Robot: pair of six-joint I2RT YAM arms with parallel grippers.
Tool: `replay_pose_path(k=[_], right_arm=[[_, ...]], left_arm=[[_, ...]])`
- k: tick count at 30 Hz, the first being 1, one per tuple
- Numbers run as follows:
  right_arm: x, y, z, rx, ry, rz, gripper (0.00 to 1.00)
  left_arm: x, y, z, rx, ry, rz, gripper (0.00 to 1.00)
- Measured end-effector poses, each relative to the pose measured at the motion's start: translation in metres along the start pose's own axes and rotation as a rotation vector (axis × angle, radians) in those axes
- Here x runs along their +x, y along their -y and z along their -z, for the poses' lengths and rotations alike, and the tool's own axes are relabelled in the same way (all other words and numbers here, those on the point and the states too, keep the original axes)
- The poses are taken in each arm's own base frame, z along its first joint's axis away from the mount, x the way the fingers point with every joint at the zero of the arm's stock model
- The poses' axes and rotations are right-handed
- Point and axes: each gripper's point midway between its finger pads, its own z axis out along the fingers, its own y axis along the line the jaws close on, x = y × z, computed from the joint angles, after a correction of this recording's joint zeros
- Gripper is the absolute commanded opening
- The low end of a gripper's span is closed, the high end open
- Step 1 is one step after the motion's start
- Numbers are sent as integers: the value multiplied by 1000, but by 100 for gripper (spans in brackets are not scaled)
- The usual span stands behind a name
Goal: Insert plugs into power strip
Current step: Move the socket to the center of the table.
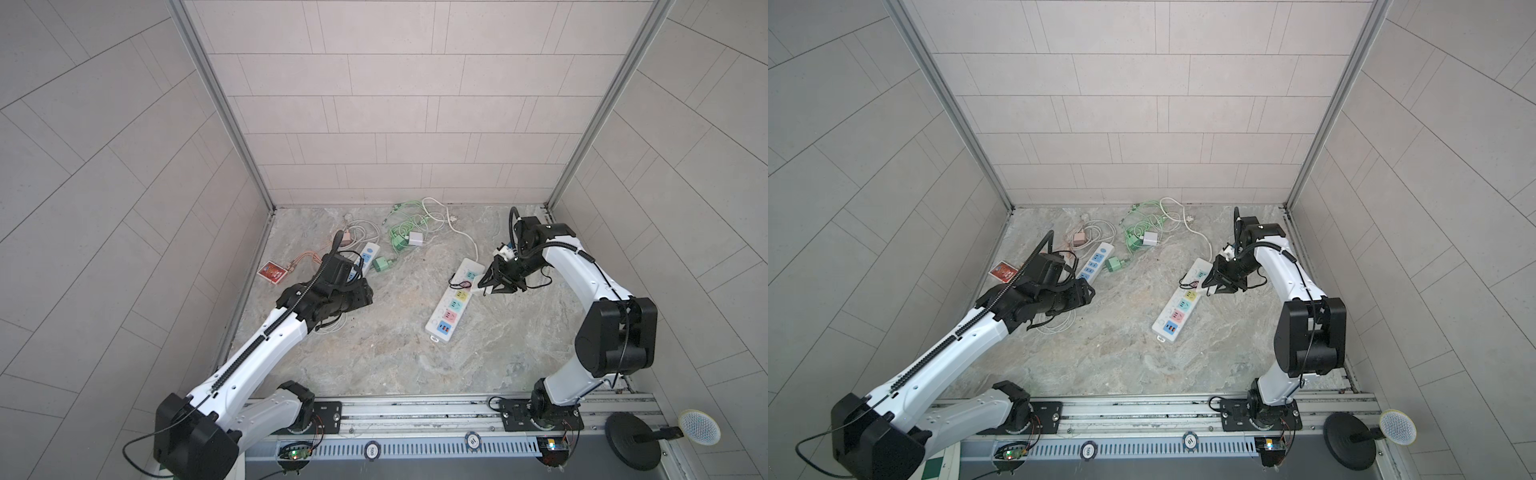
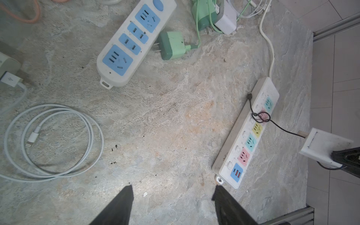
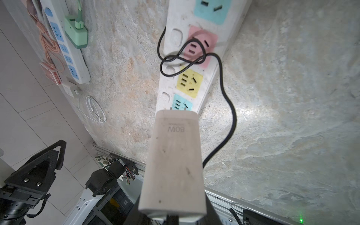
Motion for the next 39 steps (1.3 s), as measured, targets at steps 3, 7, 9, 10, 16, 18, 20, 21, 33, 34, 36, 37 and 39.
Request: replay_pose_path(k=[3,7,9,10,16,18,20,21,33,34,36,37,39], right_arm=[[-6,16,9,103,29,1,0],[-11,48,23,203,63,-55,0],[-13,63,32,240,82,-89,0],[-14,70,37,256,94,-105,0],[-15,88,69,356,186,-121,0],[-15,85,70,353,191,-109,0],[-15,82,65,353,178,-94,0],[-14,78,60,345,165,-83,0],[-13,24,-11,89,-71,-9,0],[-13,21,-14,76,-84,-7,0],[-13,14,-19,48,-109,0,0],[-13,11,-21,40,-116,4,0],[-12,7,-23,27,-128,12,0]], left_arm=[[2,-1,0,1,-2,14,72],[2,0,0,5,-7,23,72],[3,0,0,7,-9,24,72],[3,0,0,7,-10,25,72],[2,1,2,7,-10,24,72],[3,1,2,5,-12,25,72],[3,0,2,2,-15,24,72],[4,-1,2,-1,-17,24,72],[16,-14,8,-21,-16,24,72],[18,-17,7,-24,-16,24,72],[24,-23,6,-31,-18,24,73],[26,-25,5,-34,-20,25,73],[27,-26,5,-33,-20,25,73]])
